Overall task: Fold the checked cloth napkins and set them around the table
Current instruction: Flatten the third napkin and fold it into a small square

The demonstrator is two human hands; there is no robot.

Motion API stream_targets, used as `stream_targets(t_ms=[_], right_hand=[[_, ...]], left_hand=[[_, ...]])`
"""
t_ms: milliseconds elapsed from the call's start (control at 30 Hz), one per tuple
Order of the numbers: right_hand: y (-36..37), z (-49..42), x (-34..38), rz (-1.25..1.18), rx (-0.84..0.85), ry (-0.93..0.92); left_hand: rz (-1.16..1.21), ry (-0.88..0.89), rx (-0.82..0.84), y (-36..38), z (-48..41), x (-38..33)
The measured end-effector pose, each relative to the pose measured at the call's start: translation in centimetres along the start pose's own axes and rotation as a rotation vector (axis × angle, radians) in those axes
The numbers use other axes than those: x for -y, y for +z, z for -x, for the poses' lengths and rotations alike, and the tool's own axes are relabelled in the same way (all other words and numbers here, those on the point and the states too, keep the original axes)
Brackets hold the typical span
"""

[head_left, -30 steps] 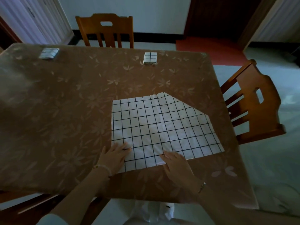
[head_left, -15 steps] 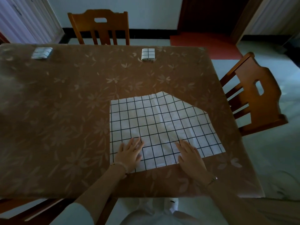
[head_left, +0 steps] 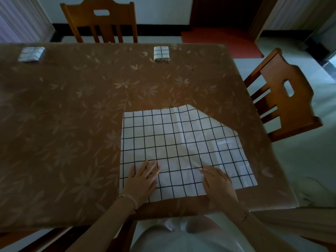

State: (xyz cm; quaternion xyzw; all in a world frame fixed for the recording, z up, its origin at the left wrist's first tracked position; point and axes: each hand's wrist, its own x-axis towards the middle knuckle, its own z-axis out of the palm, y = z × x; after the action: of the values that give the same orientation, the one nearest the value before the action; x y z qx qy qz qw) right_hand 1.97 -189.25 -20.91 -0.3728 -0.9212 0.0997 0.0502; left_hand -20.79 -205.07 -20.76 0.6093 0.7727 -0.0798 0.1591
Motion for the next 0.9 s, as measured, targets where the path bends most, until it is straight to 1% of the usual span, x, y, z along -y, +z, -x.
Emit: stream_targets(t_ms=[67,133,200,267,333,500,567,667,767,900], right_hand=[[-0.4,-0.8,-0.2,-0.058,-0.016,0.047],[-0.9,-1.9,-0.3,-0.061,0.004,0.063],[-1.1,-3.0,-0.5,-0.037,0.081,0.035],[-1.2,-3.9,-0.7,-0.023,0.182,0.005],[-0.9,-4.4,-1.0,-0.024,0.203,-0.017],[-0.3,-4.2,-1.9,-0.024,0.178,-0.026],[-0.5,-3.9,-2.1,-0.028,0.178,-0.025],[-0.8,-4.0,-2.5,-0.024,0.154,-0.066],[-1.5,-5.8,-3.6,-0.145,0.175,-0.019],[-2.6,-9.7,-5.9,-0.266,-0.01,0.055]], left_hand=[[0.015,0.004,-0.014,-0.2,0.0,-0.4],[0.026,0.014,-0.052,-0.7,-0.4,-0.8],[0.046,0.001,-0.076,-1.4,-1.0,-1.2],[0.089,-0.022,-0.057,-2.0,-1.9,-1.6],[0.112,-0.024,-0.047,-2.3,-3.0,-2.3],[0.164,0.015,-0.015,-3.6,-6.7,-4.3],[0.162,0.011,-0.026,-4.1,-8.2,-5.2],[0.125,-0.001,0.003,-4.4,-9.7,-6.4],[0.129,-0.031,0.069,-4.6,-10.7,-6.9],[0.131,-0.049,0.09,-4.7,-11.4,-7.0]])
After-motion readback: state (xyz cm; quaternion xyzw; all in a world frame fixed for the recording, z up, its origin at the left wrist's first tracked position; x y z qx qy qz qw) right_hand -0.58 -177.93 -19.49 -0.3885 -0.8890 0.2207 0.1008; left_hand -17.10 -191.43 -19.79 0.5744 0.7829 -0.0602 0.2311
